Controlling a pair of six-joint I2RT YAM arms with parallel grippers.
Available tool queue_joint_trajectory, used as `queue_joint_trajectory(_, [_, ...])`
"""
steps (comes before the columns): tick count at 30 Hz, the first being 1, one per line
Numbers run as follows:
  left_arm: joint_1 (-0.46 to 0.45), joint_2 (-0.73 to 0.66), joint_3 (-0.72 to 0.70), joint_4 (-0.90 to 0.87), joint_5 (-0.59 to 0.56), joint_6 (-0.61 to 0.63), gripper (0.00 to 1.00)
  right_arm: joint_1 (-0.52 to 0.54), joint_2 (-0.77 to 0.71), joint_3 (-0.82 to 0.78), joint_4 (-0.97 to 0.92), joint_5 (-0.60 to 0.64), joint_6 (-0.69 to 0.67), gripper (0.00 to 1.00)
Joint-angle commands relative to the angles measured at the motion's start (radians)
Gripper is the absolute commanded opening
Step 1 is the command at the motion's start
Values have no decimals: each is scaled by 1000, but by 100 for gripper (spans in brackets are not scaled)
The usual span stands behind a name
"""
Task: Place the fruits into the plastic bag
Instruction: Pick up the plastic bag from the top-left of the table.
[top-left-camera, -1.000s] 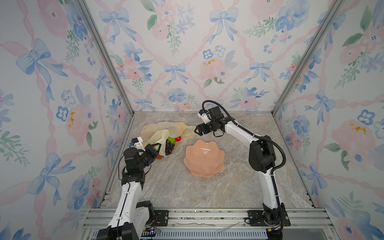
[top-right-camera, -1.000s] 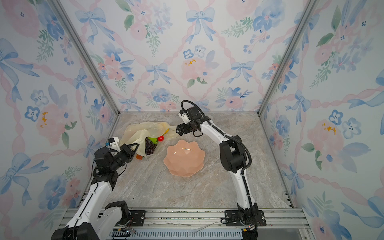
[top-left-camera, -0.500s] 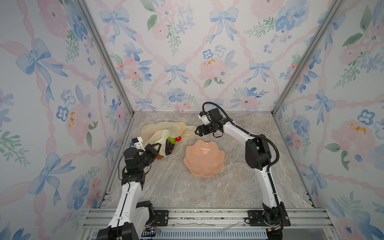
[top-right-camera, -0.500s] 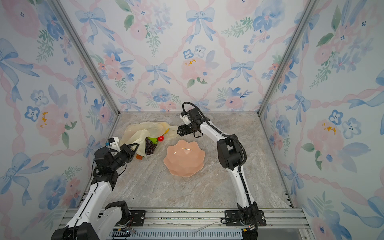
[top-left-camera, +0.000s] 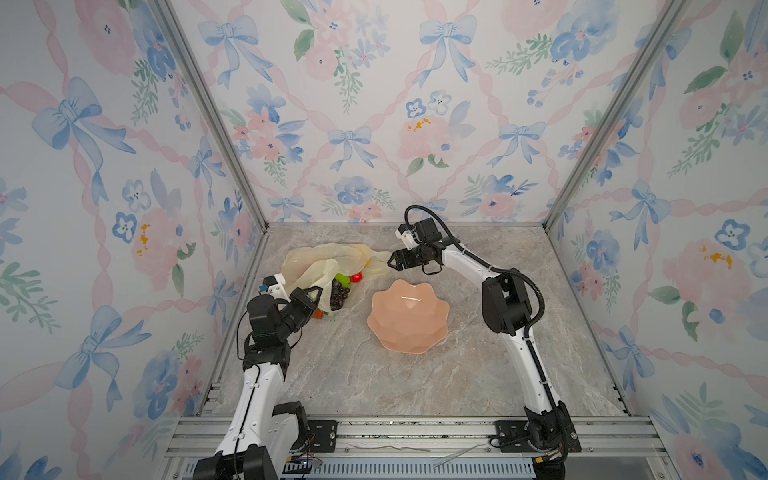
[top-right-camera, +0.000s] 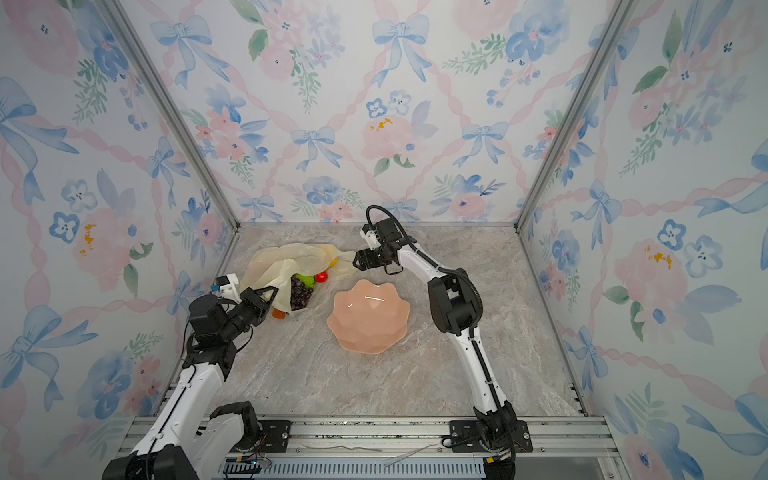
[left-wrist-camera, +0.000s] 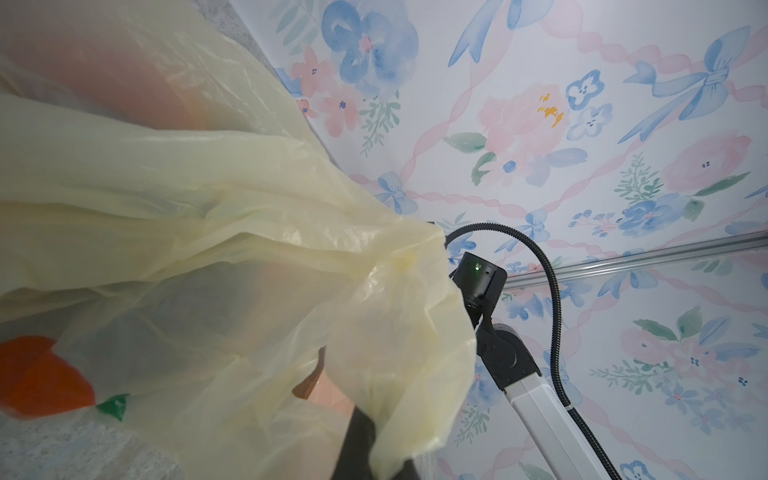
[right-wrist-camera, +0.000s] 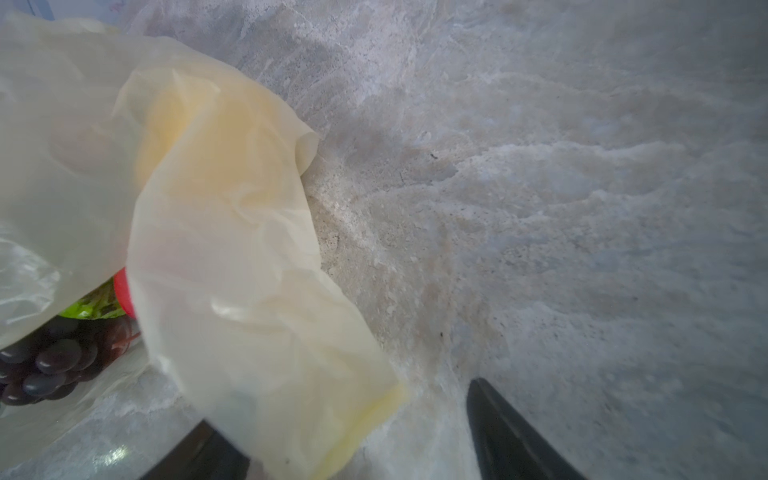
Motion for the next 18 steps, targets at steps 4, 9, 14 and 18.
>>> queue_joint_trajectory(4, [9, 5, 17, 24, 12, 0, 0, -8, 50, 56, 30, -32, 45, 78])
queue_joint_trajectory(9, [9, 7, 17, 24, 13, 0, 0, -8, 75, 75, 47, -40, 68, 74])
queue_joint_trajectory(14, [9, 8, 19, 24, 14, 2, 0, -5, 96, 97, 72, -55, 90, 60])
queue_joint_trajectory(18, [9, 12, 20, 23, 15, 0, 0, -2, 115, 122, 82, -59, 101, 48])
